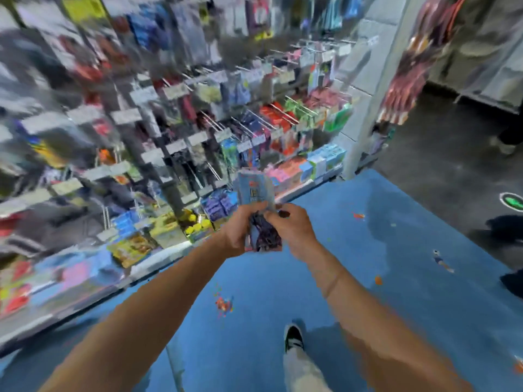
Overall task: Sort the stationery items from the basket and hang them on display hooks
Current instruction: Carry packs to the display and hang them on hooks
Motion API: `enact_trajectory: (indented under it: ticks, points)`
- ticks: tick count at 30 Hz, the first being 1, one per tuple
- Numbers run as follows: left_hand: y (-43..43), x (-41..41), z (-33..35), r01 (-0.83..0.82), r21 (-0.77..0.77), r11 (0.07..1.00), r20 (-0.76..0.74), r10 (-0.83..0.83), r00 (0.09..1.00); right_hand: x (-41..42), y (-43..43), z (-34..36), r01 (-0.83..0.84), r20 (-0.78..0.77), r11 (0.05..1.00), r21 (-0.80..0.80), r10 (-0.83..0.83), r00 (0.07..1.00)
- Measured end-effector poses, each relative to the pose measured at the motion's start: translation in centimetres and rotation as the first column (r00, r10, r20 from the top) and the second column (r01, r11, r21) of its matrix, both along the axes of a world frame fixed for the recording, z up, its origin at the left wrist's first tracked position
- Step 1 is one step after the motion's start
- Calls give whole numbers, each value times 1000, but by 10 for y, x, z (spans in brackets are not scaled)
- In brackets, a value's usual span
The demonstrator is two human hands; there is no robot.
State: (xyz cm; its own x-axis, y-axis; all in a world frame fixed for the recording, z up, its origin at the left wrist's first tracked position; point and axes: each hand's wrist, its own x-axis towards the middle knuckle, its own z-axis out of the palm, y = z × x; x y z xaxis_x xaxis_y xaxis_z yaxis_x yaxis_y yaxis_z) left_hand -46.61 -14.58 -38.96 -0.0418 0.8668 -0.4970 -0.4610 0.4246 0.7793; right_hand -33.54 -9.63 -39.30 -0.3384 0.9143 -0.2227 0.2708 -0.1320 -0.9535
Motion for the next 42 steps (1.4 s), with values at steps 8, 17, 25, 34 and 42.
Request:
enact_trajectory:
  ticks: [8, 17, 25, 34, 42]
  points:
    - [51, -100, 73, -272, 196, 942, -125, 299, 946, -120, 103, 68, -331, -81, 942, 51, 335, 939]
    - [61, -168, 105, -454, 297, 840, -117, 504, 856, -209, 147, 110, -550, -146, 826, 123, 564, 813]
    - [42, -245, 114, -634, 293, 716, -47, 673, 738, -300, 124, 124, -579, -150, 784, 223, 615, 774]
    - [-15, -389, 135, -650, 296, 699, -187, 710, 679, -436, 107, 133, -585, -225, 798, 145, 602, 766]
    - [-53, -518, 171, -533, 419, 735, -247, 657, 712, -527, 114, 129, -570, -249, 810, 137, 585, 772]
